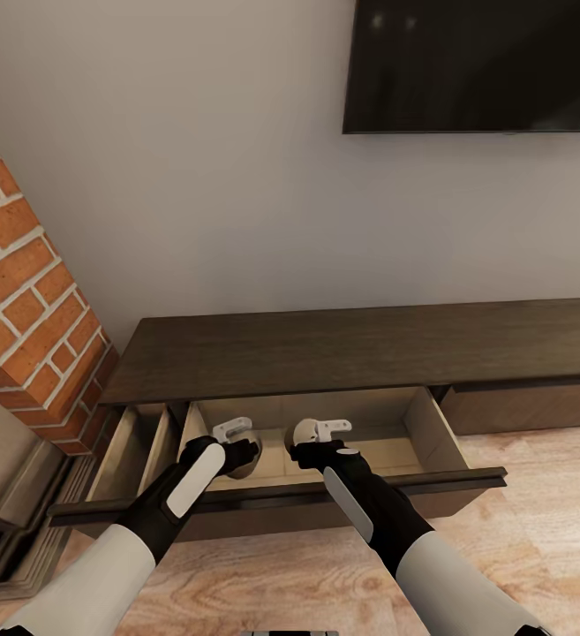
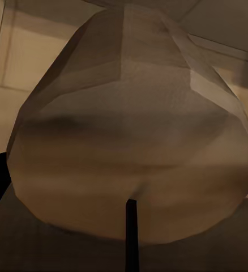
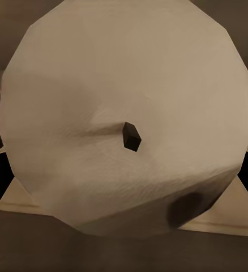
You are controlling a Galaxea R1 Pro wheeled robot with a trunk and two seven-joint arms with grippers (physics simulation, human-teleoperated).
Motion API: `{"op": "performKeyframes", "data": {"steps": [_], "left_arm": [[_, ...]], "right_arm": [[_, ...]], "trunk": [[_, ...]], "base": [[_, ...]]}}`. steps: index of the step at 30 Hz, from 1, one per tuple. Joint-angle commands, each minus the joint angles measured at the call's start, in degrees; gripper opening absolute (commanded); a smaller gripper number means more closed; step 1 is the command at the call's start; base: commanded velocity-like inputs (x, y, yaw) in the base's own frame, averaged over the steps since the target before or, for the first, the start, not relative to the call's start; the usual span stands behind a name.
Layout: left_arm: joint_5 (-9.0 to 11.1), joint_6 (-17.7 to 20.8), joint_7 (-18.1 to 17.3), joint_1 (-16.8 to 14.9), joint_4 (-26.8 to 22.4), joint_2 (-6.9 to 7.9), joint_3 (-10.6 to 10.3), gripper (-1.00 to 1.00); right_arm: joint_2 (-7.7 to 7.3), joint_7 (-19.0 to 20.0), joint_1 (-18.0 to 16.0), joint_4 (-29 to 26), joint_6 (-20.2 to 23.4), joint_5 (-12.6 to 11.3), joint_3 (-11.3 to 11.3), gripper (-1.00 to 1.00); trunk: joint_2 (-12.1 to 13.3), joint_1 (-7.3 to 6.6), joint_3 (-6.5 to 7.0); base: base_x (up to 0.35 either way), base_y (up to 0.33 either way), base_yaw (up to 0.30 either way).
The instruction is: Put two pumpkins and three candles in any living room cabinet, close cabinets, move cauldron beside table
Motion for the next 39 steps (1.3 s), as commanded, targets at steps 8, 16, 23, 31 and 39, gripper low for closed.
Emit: {"op": "performKeyframes", "data": {"steps": [8,16,23,31,39], "left_arm": [[0.5,0.0,0.5,0.0,0.1,0.01,-0.1,-1.00],[0.5,0.0,0.5,0.0,0.4,0.01,0.0,-1.00],[0.4,0.0,0.5,0.0,0.4,0.01,-0.1,-1.00],[0.4,-0.5,0.5,0.0,0.4,0.08,-0.1,-1.00],[0.3,-0.6,0.5,0.0,0.4,0.09,-0.2,-1.00]], "right_arm": [[-0.03,-0.5,0.0,-0.1,0.1,-0.6,0.2,-1.00],[-0.03,-0.5,0.0,-0.1,0.1,-0.6,0.2,-1.00],[-0.03,-0.5,0.0,-0.1,0.2,-0.6,0.2,-1.00],[-0.03,-0.5,0.0,-0.1,0.2,-0.6,0.2,-1.00],[-0.03,-0.5,0.0,-0.1,0.3,-0.6,0.2,-1.00]], "trunk": [[0.0,-0.01,-0.05],[0.0,-0.01,-0.05],[0.0,-0.01,-0.05],[-1.6,0.87,-0.76],[-4.8,2.63,-2.20]], "base": [[0.046,0.000,0.000],[0.080,0.027,0.000],[0.078,0.018,0.000],[0.006,0.001,0.000],[0.000,0.000,0.000]]}}
